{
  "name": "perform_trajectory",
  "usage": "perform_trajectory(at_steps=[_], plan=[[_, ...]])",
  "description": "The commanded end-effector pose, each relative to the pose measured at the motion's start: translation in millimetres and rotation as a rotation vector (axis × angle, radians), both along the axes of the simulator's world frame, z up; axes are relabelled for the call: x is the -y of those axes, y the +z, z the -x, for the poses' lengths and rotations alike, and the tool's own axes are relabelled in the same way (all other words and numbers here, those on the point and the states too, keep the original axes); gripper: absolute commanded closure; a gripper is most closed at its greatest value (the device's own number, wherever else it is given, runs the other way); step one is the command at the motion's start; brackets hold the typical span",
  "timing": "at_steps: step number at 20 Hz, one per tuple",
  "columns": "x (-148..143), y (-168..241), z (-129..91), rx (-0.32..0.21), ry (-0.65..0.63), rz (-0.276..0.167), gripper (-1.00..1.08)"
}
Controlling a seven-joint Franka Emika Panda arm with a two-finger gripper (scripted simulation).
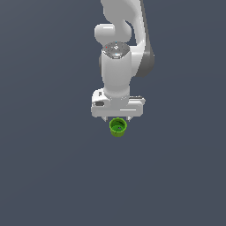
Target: Pick up the object and move it to a goal position.
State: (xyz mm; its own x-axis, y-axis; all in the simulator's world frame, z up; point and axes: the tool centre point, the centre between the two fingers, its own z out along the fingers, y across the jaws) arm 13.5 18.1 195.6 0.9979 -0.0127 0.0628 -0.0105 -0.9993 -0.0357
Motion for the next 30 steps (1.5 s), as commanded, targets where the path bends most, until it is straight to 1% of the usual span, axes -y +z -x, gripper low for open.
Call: perform_trajectory(at_steps=[1,7,13,17,23,26,30], plan=[[0,0,0,0.000,0.000,0.000,-0.20],[-4,-4,5,-0.016,0.022,0.006,-0.20],[-4,-4,5,-0.016,0.022,0.006,-0.20],[-4,-6,6,-0.017,0.036,0.020,-0.20],[-4,-13,12,-0.020,0.088,0.070,-0.20],[-4,-19,16,-0.023,0.128,0.107,-0.20],[-4,-27,23,-0.026,0.199,0.169,-0.20]])
